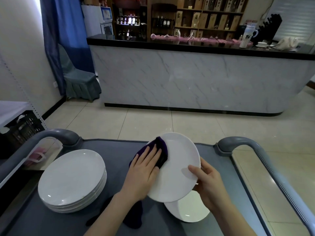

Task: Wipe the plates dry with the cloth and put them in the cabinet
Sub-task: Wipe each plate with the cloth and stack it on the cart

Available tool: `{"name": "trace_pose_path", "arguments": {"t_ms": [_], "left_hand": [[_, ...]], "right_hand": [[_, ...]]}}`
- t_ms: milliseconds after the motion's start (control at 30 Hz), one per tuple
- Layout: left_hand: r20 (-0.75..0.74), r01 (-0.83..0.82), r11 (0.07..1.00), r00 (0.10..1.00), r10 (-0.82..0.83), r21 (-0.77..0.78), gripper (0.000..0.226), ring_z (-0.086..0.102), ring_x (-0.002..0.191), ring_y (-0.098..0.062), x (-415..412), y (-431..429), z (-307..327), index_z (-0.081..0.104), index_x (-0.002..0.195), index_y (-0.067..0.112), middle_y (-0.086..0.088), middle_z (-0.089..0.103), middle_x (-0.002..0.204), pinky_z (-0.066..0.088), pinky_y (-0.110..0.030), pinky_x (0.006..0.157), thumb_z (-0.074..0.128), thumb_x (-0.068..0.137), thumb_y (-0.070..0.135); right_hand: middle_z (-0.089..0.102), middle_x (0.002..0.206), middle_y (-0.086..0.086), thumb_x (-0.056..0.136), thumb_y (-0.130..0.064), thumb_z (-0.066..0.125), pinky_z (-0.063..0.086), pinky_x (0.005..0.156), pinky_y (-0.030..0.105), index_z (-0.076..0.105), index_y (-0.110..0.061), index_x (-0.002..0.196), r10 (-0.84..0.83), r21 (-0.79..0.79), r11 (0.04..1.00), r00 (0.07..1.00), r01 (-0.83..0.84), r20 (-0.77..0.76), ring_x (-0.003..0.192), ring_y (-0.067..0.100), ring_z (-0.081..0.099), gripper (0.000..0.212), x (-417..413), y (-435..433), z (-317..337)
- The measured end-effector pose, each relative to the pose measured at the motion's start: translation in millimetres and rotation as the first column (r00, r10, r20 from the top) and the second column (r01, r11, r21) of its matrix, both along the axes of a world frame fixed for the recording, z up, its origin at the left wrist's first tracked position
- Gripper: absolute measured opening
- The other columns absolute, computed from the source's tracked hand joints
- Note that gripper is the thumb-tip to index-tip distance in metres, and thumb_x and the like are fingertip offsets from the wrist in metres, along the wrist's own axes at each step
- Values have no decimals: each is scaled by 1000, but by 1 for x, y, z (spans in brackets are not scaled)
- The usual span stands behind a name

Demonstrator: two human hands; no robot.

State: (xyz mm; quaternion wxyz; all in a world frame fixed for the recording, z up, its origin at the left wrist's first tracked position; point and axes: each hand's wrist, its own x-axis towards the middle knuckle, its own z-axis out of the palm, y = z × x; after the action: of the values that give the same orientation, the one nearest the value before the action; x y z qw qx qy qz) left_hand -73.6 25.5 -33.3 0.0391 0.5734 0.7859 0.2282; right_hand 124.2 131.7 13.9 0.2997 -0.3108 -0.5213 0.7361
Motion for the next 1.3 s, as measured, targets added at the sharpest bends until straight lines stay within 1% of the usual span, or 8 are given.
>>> {"name": "trace_pose_path", "arguments": {"t_ms": [400, 533, 633, 767, 867, 1000, 1133, 1300], "left_hand": [[180, 164, 985, 969, -170, 49, 54, -17, 145, 7, 58, -3, 6, 1, 152, 46, 31, -8, 159, -13, -33, 120, 23, 105, 31], [97, 147, 988, 984, -152, 49, 55, -21, 145, 4, 37, 28, 25, -4, 152, 40, 26, -12, 158, -9, -40, 122, 11, 99, 41], [73, 130, 988, 988, -136, 83, 58, -20, 146, 2, 14, 41, 32, -7, 151, 43, 23, -10, 161, -8, -41, 123, 26, 104, 30], [109, 12, 972, 993, -39, 235, 56, 16, 145, -10, -9, 42, 37, 25, 151, 42, 16, 25, 158, 13, -36, 121, 43, 101, 24], [243, 37, 970, 965, -97, 239, 38, 44, 116, -13, -25, 40, 42, 54, 132, 33, 14, 51, 126, 39, -35, 103, 55, 97, 18], [324, 77, 970, 934, -151, 231, 28, 53, 108, -8, -34, 29, 45, 61, 117, 26, 20, 57, 109, 45, -32, 96, 61, 93, 12], [363, 65, 962, 917, -162, 264, 30, 56, 102, -1, -27, 25, 51, 58, 108, 43, 24, 61, 105, 47, -24, 90, 63, 91, 18], [354, 134, 968, 913, -204, 213, 24, 59, 91, 2, -16, 26, 62, 53, 102, 46, 25, 63, 95, 48, -20, 77, 53, 80, 55]], "right_hand": [[74, 109, 13, 92, -18, 66, 58, 66, 38, 73, -27, 116, -7, -21, 1000, 1000, 6, -28, 87, 26, 73, 26, -18, -4, -5], [74, 111, 10, 84, -34, 71, 58, 68, 38, 69, -31, 123, 73, 4, 997, 997, -73, 2, 93, 27, 73, 39, -24, -14, -5], [75, 111, 9, 82, -33, 70, 57, 67, 37, 70, -34, 122, 99, 49, 994, 994, -102, 56, 94, 26, 73, 40, -20, -16, -5], [75, 111, -2, 89, -23, 65, 58, 67, 34, 68, -43, 121, 115, 210, 967, 982, -145, 150, 97, 18, 72, 38, -12, -11, 2], [74, 112, -14, 98, -10, 60, 55, 74, 22, 70, -46, 118, 80, 419, 889, 964, -184, 253, 101, 7, 70, 42, -8, -4, 8], [69, 112, -31, 100, -12, 58, 47, 86, 17, 64, -49, 116, -29, 638, 726, 916, -256, 400, 107, -5, 64, 42, -7, 9, 19], [71, 86, -13, 98, -30, 59, 50, 75, 32, 54, -58, 104, -169, 736, 604, 853, -307, 494, 81, 15, 65, 29, -11, 18, 23], [71, 75, 1, 96, -27, 65, 49, 66, 40, 69, -30, 116, -231, 851, 388, 856, -354, 462, 70, 27, 63, 21, -19, 17, 31]]}}
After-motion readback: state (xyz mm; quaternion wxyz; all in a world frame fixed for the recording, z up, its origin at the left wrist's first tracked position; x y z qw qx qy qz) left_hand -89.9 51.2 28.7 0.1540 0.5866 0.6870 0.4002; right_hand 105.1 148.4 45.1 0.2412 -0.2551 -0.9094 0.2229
